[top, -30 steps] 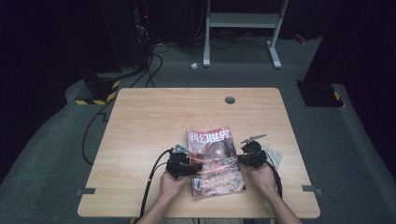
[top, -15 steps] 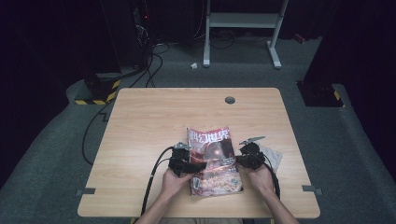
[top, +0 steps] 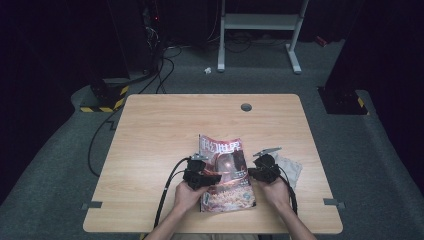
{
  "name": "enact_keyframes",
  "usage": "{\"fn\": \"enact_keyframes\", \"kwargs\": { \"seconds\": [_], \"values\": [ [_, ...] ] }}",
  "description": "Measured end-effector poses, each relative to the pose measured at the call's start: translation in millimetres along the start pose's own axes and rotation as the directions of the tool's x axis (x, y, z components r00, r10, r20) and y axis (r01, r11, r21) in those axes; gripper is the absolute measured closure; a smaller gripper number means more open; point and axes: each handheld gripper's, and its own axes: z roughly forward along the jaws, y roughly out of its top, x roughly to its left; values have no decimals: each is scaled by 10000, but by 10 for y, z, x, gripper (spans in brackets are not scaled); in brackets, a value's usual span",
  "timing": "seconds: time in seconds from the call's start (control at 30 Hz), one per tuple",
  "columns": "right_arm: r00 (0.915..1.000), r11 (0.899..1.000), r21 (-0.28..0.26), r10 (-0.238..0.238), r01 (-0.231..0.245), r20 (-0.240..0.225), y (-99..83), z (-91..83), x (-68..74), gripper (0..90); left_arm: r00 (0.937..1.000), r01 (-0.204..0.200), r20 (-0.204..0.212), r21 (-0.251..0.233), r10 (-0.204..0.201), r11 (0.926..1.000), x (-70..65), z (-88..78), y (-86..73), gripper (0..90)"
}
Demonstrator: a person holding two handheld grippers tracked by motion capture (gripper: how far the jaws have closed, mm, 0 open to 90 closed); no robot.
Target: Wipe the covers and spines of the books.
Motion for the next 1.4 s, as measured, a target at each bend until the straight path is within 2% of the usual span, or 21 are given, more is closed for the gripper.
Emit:
{"fn": "enact_keyframes", "kwargs": {
  "seconds": [0.07,0.13,0.2,0.23,0.43,0.53,0.6,1.13,1.4],
  "values": [
    [9997,9997,-167,-184,187,188,-10,-4,1,791,9999,-8,-154,178,11,9998,4,-16,10,547],
    [9980,9987,-289,-395,410,495,-20,-6,9,688,9996,-41,-284,249,49,9997,12,-31,15,573],
    [9888,9959,-365,-775,827,1274,-38,1,21,530,9995,-14,-318,220,21,9998,25,-51,17,596],
    [9857,9946,-387,-895,960,1426,-52,3,17,493,9995,17,-319,183,-12,9998,29,-55,16,603],
    [9836,9899,-1136,-649,847,1684,-199,-14,-54,365,9994,48,-357,145,-43,9999,23,-82,26,639],
    [9831,9822,-1725,-436,748,1776,-289,-11,-87,331,9993,26,-364,149,-20,9999,15,-95,36,655],
    [9828,9750,-2060,-464,834,1786,-334,-1,-101,321,9993,-27,-371,170,33,9999,9,-105,43,664],
    [9830,9747,-2075,-456,828,1780,-337,-2,-102,322,9995,186,-244,195,-181,9996,19,-209,81,752],
    [9832,9750,-2068,-443,812,1769,-331,0,-104,322,9988,491,-34,286,-490,9984,48,-240,98,775]
  ]
}}
